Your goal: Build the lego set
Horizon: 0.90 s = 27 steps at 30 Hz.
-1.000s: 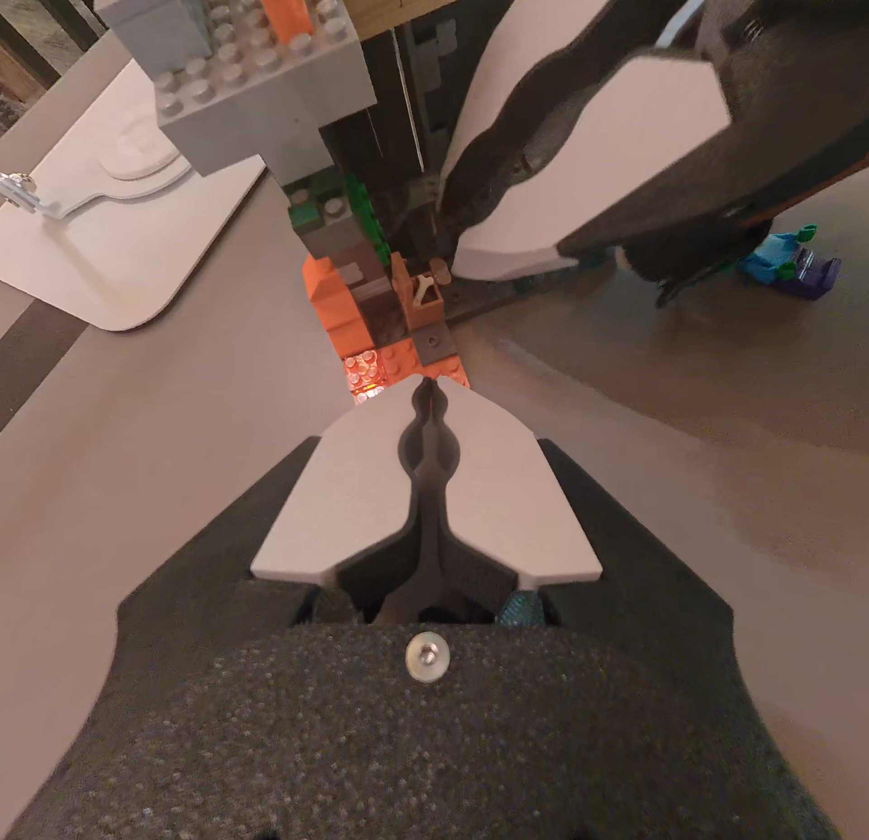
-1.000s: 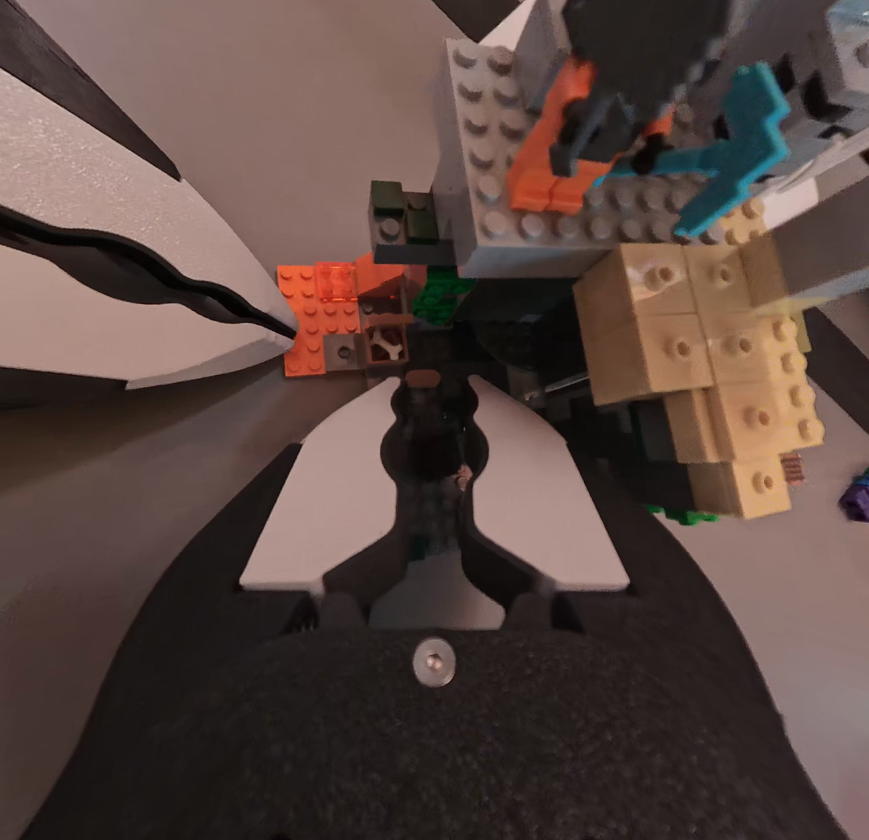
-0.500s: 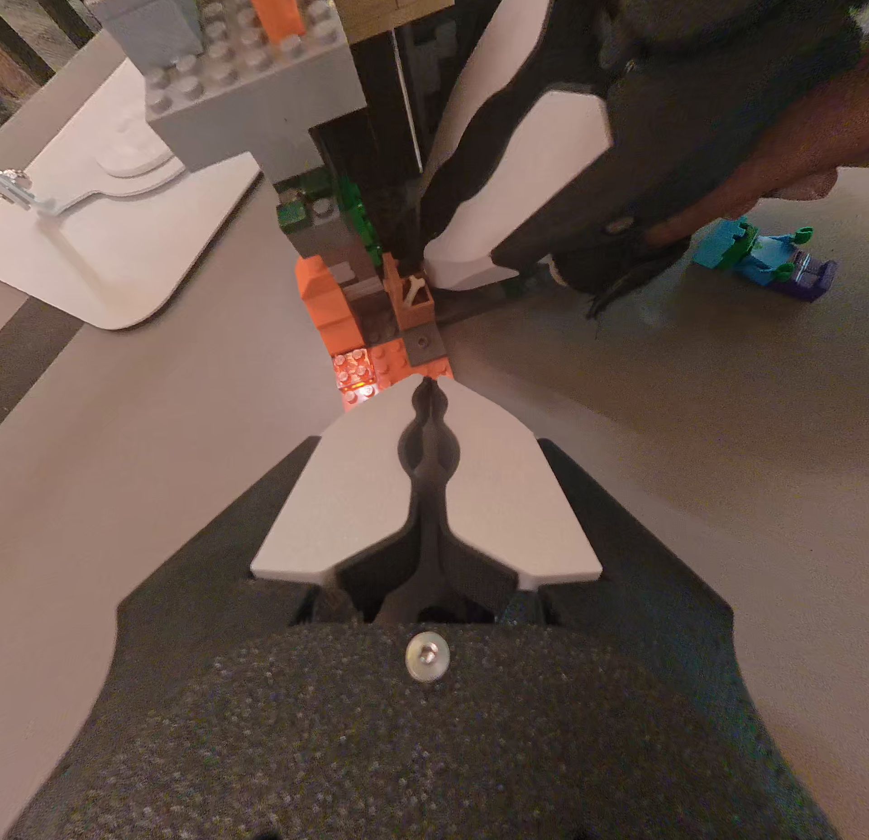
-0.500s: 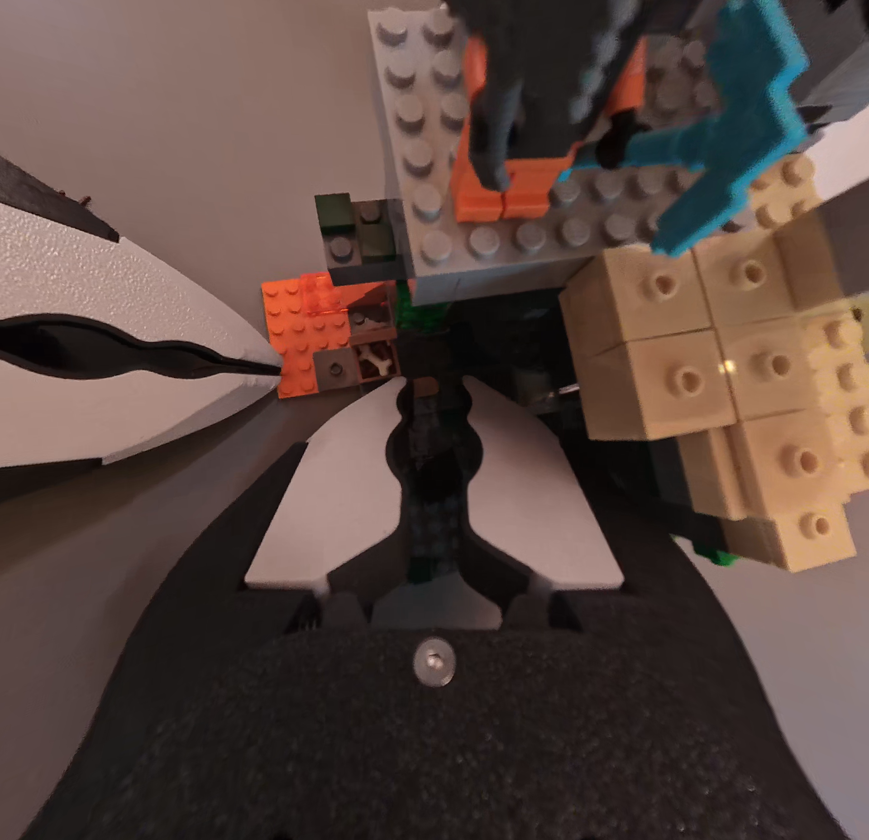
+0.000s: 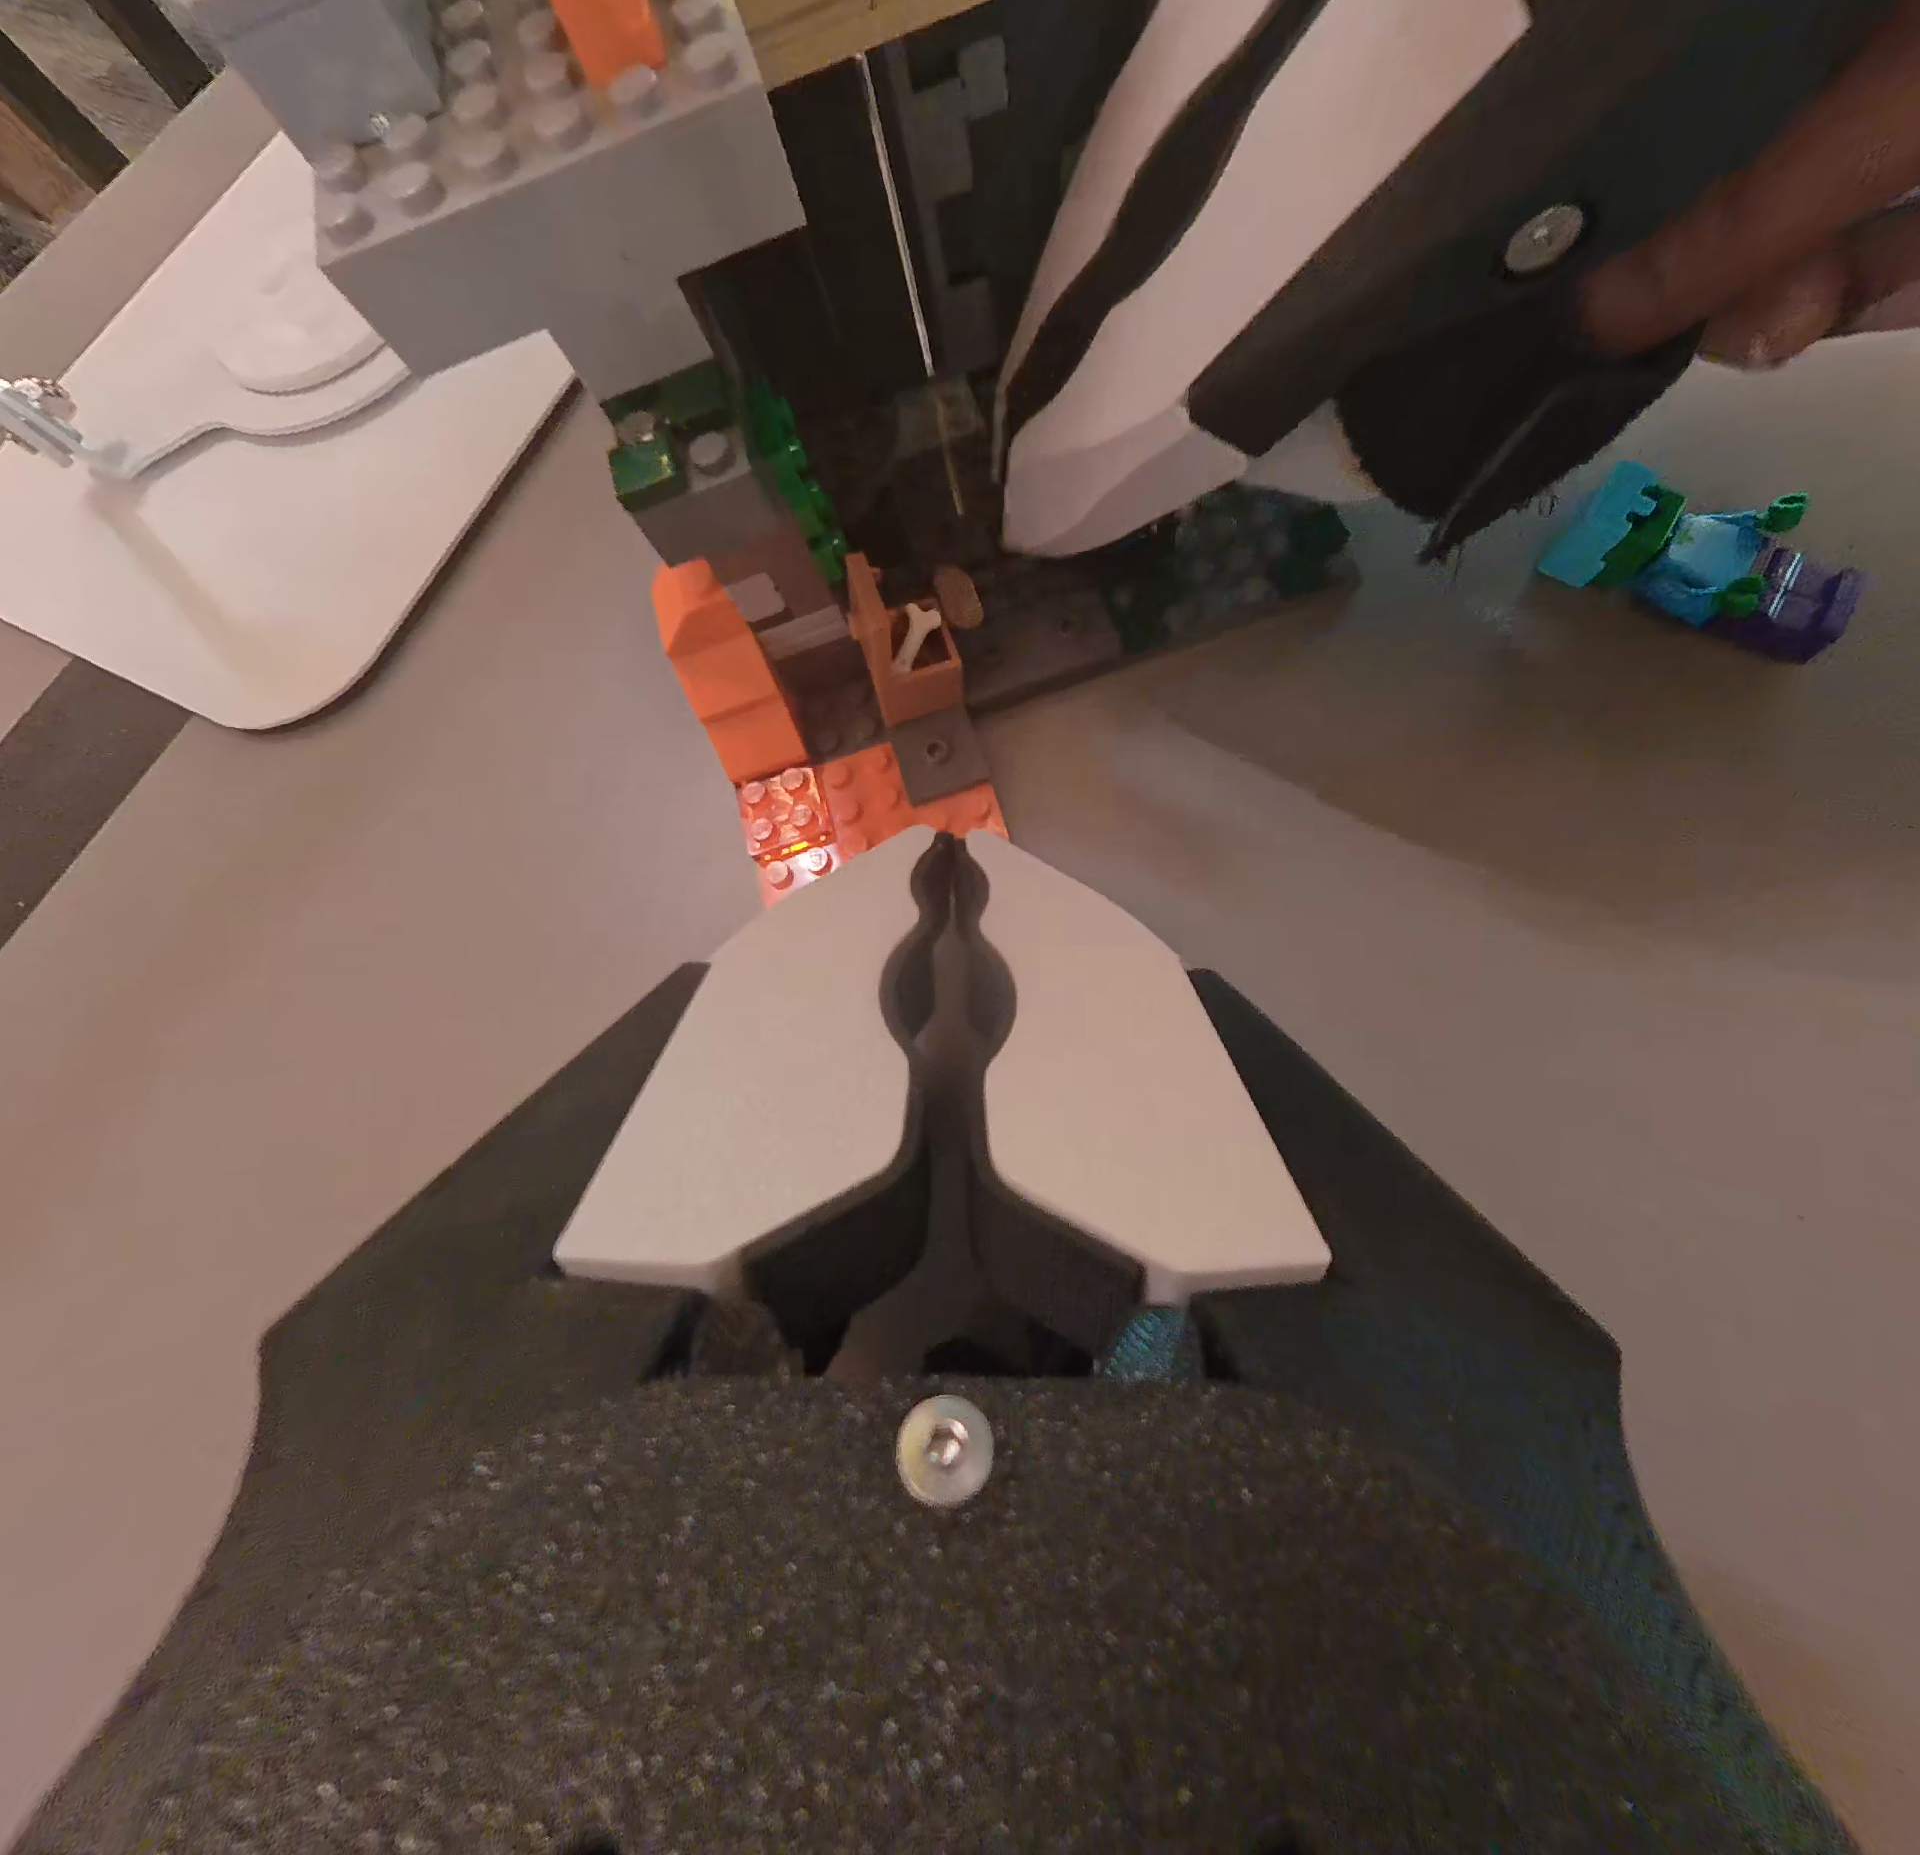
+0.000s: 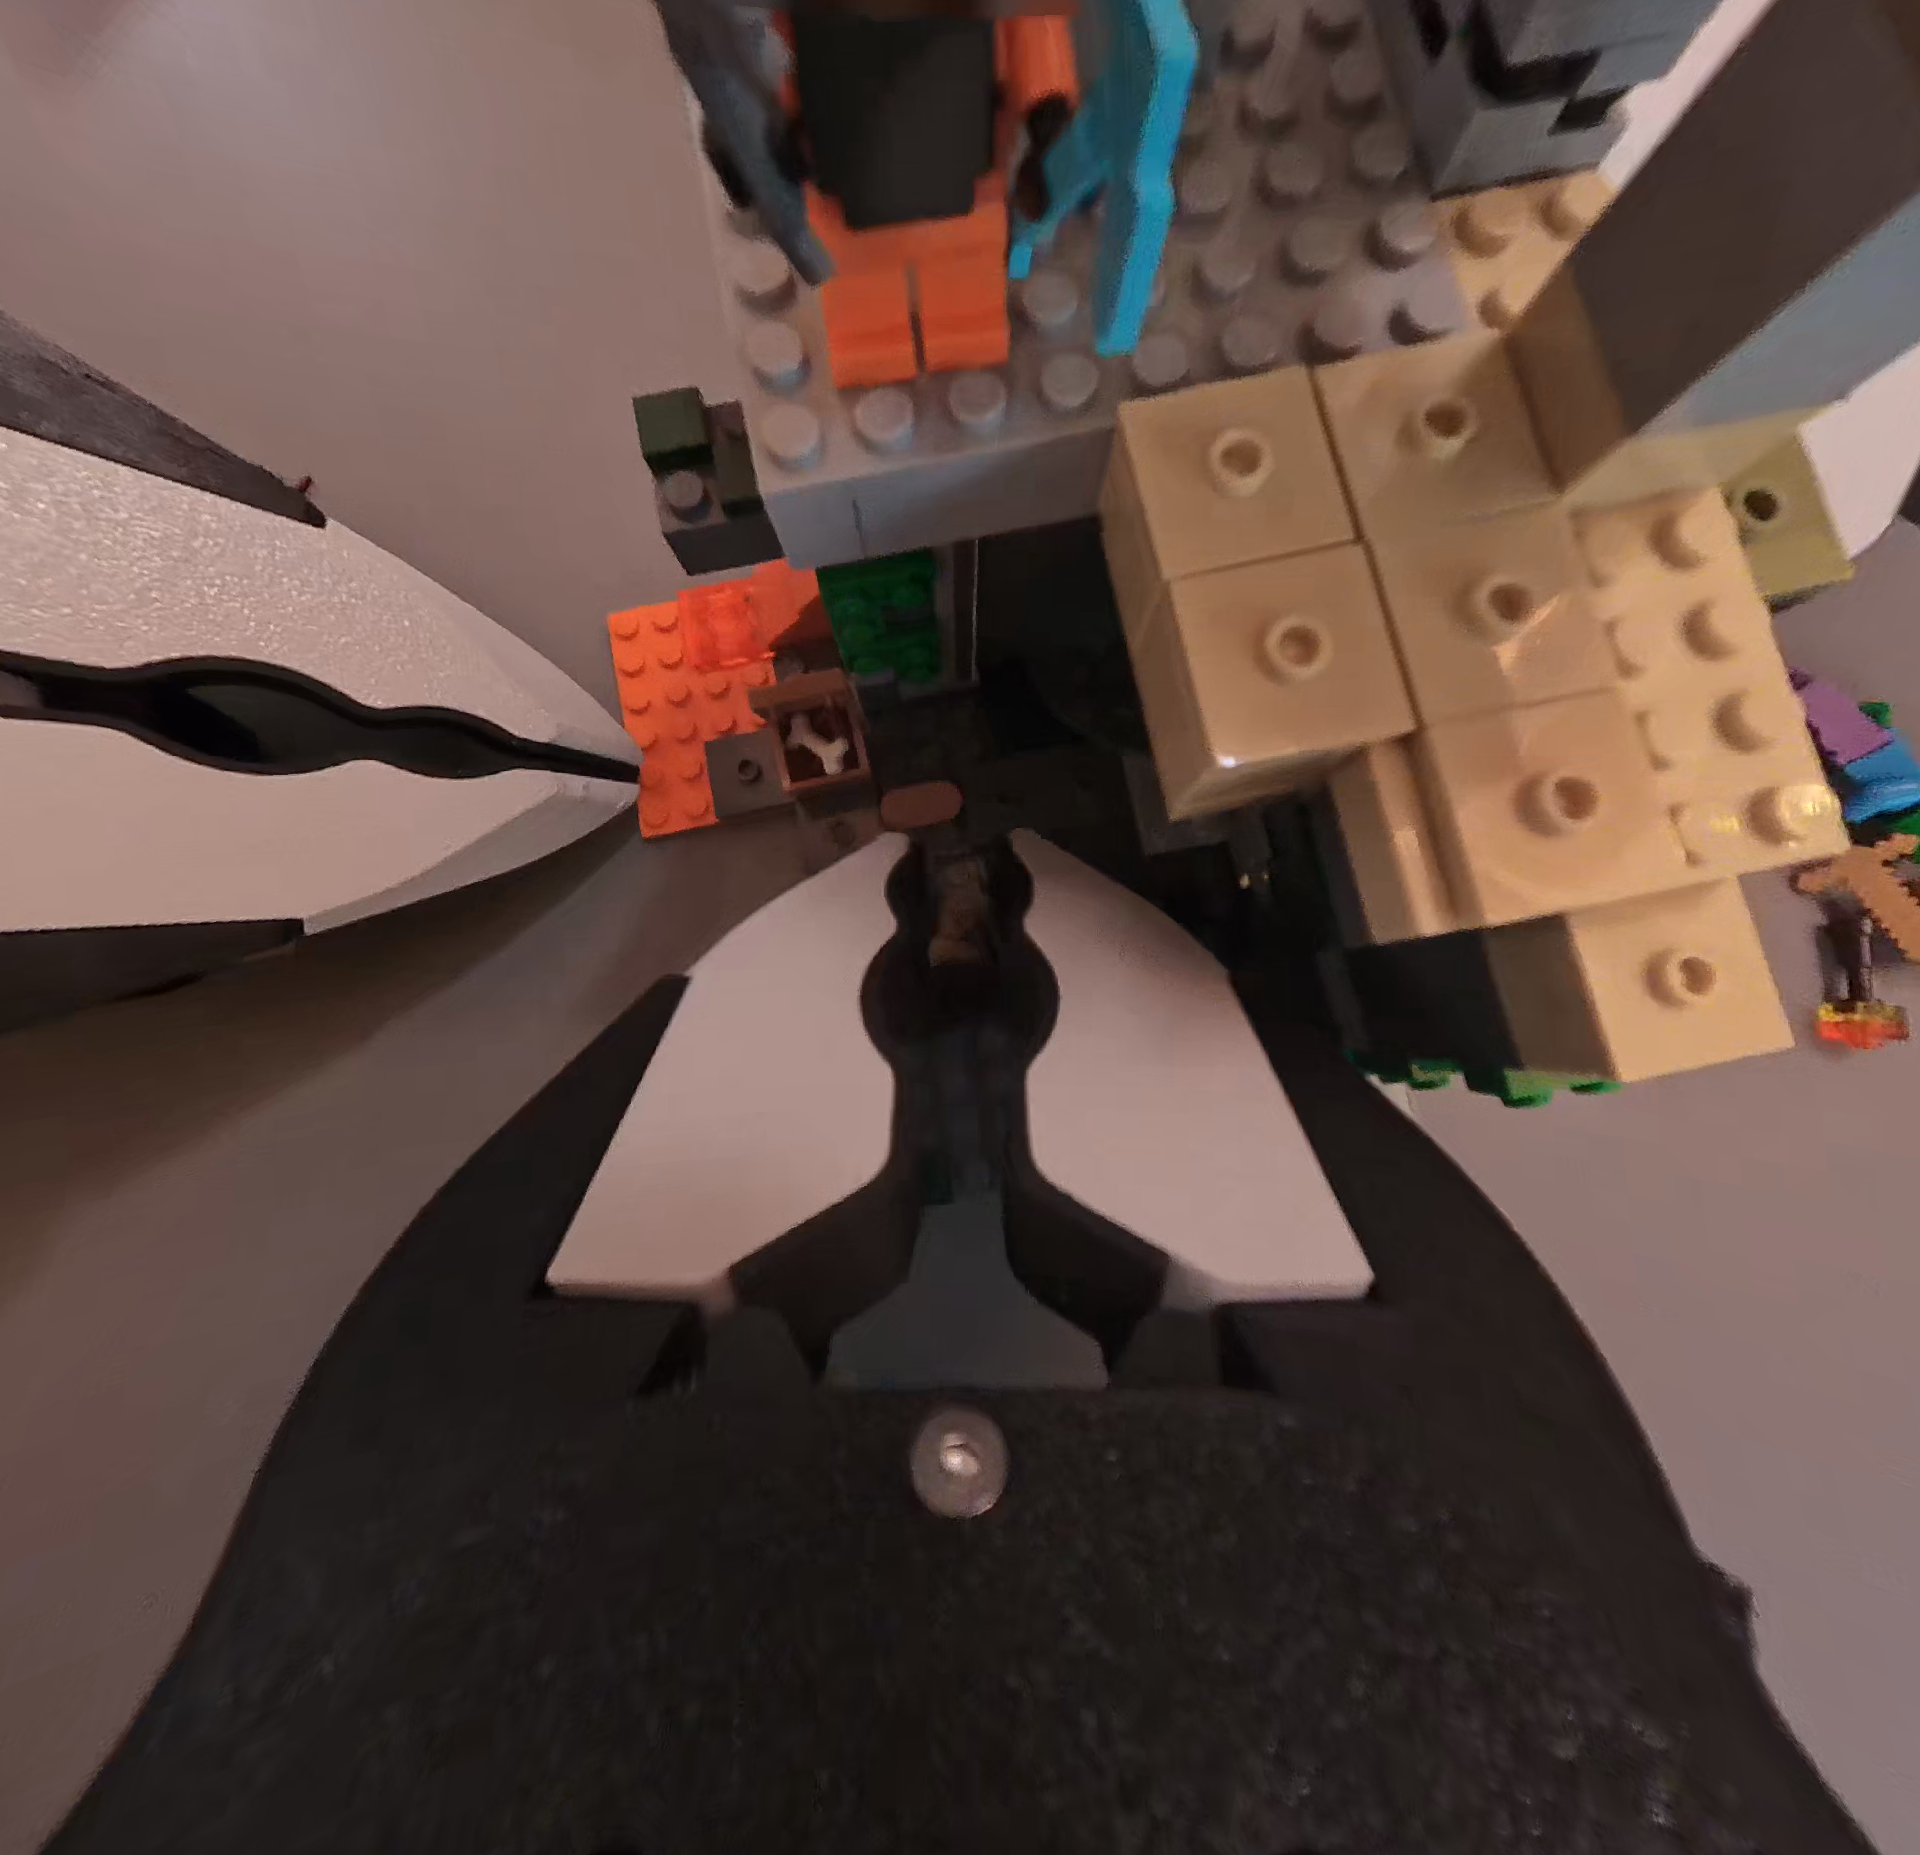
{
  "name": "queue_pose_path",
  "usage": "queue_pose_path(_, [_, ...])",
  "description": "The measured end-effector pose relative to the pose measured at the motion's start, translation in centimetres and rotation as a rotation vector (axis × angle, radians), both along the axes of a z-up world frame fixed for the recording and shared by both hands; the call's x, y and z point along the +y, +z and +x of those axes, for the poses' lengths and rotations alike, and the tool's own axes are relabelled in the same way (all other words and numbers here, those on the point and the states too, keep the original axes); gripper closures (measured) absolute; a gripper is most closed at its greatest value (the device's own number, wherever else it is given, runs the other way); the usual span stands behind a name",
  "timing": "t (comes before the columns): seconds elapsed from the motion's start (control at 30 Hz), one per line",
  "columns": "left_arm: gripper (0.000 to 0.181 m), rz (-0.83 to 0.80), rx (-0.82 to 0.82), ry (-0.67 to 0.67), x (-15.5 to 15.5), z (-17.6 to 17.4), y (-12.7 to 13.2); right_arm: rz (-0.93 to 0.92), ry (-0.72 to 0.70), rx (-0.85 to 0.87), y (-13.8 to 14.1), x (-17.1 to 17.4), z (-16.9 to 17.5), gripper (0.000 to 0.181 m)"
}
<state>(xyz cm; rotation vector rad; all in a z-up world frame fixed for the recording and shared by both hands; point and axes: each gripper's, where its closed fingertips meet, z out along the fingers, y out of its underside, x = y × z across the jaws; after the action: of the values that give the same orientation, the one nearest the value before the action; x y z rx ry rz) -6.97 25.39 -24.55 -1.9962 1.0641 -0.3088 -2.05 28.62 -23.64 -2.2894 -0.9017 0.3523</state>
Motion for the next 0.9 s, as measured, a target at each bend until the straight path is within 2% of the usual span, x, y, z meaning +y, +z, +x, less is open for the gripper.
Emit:
queue_pose_path(0.27, [0.181,0.015,-0.033,-0.012,-0.2,0.5,0.6,0.012,-0.007,-0.027,-0.8,0.7,-1.1,0.157])
queue_pose_path(0.67, [0.181,0.020,-0.035,-0.022,-0.5,0.8,0.7,-0.045,-0.026,-0.019,-0.9,1.2,-1.3,0.157])
queue_pose_path(0.7, [0.181,0.020,-0.035,-0.023,-0.5,0.8,0.7,-0.035,-0.049,-0.034,-0.9,1.4,-0.9,0.171])
queue_pose_path(0.77, [0.181,0.022,-0.038,-0.021,-0.5,0.8,0.7,-0.033,-0.043,-0.034,-1.0,1.2,-0.7,0.181])
queue_pose_path(0.9, [0.181,0.019,-0.039,-0.019,-0.4,0.7,0.7,-0.027,-0.034,-0.036,-0.9,0.7,-0.3,0.181])
